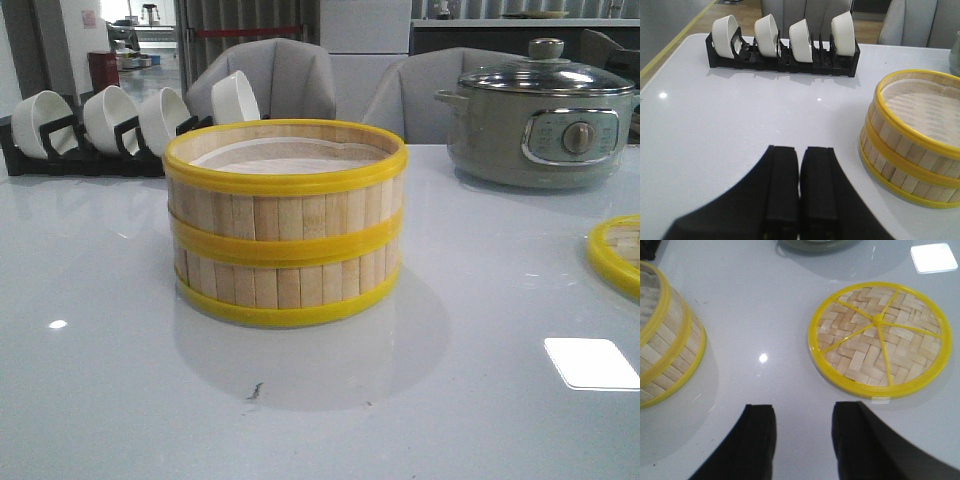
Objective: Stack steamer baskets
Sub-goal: 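Move the right gripper above the woven bamboo lid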
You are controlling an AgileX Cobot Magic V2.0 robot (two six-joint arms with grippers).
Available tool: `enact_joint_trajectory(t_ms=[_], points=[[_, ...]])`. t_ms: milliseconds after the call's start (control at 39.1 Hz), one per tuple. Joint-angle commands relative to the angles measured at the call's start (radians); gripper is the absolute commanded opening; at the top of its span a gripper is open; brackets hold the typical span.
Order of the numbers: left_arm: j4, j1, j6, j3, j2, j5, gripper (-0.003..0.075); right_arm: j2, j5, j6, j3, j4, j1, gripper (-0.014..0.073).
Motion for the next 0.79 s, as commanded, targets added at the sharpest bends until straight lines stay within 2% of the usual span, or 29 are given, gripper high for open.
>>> enact_joint_trajectory(t_ms=[0, 230, 460, 766], points=[[-0.003, 0.002, -0.013, -0.028, 0.002, -0.073, 0.0086, 0.075, -0.109, -0.002, -0.029, -0.009, 0.000, 0.0388], [-0.003, 0.002, -0.013, -0.028, 0.002, -0.073, 0.0086, 0.352, -0.141, -0.002, -0.117, -0.058, -0.005, 0.0388], [-0.003, 0.002, -0.013, -0.028, 0.002, -0.073, 0.0086, 0.589, -0.164, -0.002, -0.299, -0.159, -0.005, 0.0388], [-0.003, 0.002, -0.013, -0.028, 0.002, -0.073, 0.0086, 0.793, -0.102, -0.002, -0.498, -0.159, -0.056, 0.0388]])
